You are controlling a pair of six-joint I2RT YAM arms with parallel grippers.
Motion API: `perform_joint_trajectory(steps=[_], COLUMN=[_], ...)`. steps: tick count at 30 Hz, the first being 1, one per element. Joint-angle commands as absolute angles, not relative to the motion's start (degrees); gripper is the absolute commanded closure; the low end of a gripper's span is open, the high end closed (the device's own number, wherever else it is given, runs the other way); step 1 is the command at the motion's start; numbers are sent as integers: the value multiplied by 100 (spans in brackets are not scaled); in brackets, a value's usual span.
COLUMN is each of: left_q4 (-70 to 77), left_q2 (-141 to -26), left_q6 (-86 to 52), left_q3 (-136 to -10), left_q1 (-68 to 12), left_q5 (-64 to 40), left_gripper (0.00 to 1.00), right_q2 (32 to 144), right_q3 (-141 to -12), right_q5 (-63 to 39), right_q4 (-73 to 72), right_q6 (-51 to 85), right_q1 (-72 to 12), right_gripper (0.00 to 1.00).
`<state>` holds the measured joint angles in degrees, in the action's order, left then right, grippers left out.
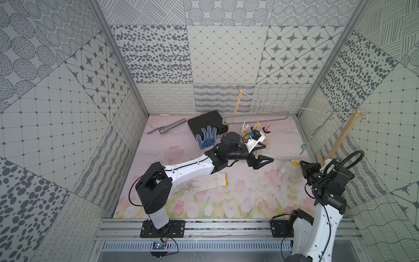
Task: Clip the gloves onto a hanger to dry
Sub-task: Pick up the glove from the center of the board.
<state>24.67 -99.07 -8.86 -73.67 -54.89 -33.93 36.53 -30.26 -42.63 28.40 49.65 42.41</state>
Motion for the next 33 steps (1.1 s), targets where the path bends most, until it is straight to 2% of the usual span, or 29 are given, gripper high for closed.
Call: perform_joint_trajectory(steps=[1,12,14,17,21,22,24,29,33], left_q4=[2801,3014,2950,3058,3369,3420,3262,2348,1811], left_q2=[-10270,-11386,-11475,-11492,-11306,-11248,-11101,-10811,-10979], left_q6=[-501,-32,-95,-291,-720,-840,-967,-522,-443], left_q3=[-7696,-8631,-8807,-8912,-8830,-8817,-8845,-9140,-9593], left_q1=[-5462,-5538,-5648,-5851,-6055,-6072,-6114,-6262,-6302], left_q5=[-3906,-3902,-3803,-3981,-4067,-3972,-3445,-1863,-1930], left_gripper=[12,11,13,23,51,51,47,26,16], right_q2=[4035,3868,3810,3738,3740,3737,3709,3578,3512], right_q3=[-2842,-2947,-2934,-2843,-2799,-2820,-2879,-2953,-2915], right_q5=[-6341,-6238,-6157,-6021,-6046,-6062,-6082,-6117,-6161], right_q4=[1857,1646,1682,1761,1749,1777,1819,1845,1751], right_q6=[5340,5756,5739,5707,5696,5675,5668,5753,5891], right_q1=[4990,5089,5147,5260,5429,5465,5527,5559,5565], right_gripper=[100,100,100,100,100,100,100,100,100])
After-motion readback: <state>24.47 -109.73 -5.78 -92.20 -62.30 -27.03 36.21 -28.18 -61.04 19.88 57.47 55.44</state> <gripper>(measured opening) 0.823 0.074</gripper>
